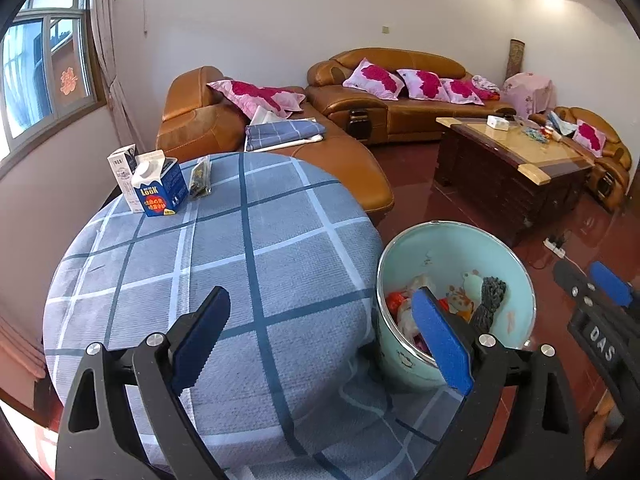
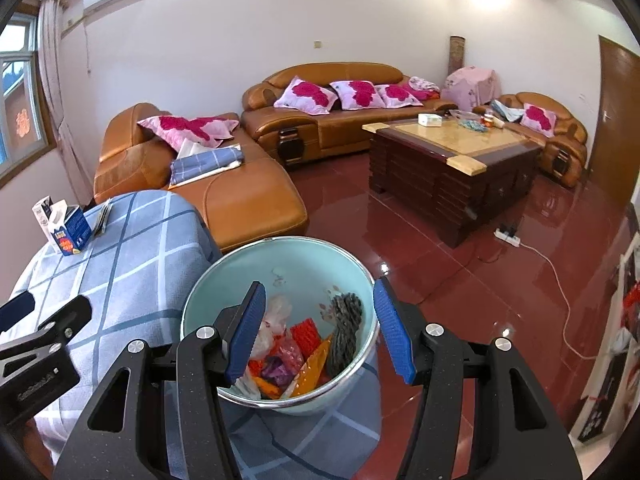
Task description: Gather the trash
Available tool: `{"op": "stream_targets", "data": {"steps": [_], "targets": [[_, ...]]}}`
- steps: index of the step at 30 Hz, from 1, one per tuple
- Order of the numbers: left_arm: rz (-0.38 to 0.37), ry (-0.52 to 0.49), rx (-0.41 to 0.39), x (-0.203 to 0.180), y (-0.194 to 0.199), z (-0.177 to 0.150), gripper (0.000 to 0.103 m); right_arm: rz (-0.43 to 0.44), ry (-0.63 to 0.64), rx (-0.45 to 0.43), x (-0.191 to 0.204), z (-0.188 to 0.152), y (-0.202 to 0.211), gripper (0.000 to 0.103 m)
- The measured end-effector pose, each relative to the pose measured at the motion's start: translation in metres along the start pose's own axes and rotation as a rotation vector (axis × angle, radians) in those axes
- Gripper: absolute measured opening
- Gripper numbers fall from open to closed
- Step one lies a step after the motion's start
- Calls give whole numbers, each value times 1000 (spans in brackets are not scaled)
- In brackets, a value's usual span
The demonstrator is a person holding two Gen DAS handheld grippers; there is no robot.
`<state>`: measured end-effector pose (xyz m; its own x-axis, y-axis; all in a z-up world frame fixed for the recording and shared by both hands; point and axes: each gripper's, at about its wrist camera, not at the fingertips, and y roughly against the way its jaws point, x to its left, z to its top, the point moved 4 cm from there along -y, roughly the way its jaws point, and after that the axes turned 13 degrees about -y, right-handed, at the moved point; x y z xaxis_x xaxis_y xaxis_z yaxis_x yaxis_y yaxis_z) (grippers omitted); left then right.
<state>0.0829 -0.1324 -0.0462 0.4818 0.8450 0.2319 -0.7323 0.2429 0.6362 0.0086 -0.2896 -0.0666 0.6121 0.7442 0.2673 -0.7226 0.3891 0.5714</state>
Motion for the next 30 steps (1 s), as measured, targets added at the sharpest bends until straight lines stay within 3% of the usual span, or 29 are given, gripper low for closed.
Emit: {"op": "stream_targets", "data": {"steps": [9, 15, 30], "targets": [[14, 23, -43, 13, 21, -3, 91, 14, 23, -69, 11, -1, 25, 57], [40, 21, -104, 18, 39, -3, 96, 32, 42, -126, 22, -6, 40, 64], [46, 17, -146, 14, 50, -1, 97, 33, 6, -156, 13, -1, 45, 64]]}}
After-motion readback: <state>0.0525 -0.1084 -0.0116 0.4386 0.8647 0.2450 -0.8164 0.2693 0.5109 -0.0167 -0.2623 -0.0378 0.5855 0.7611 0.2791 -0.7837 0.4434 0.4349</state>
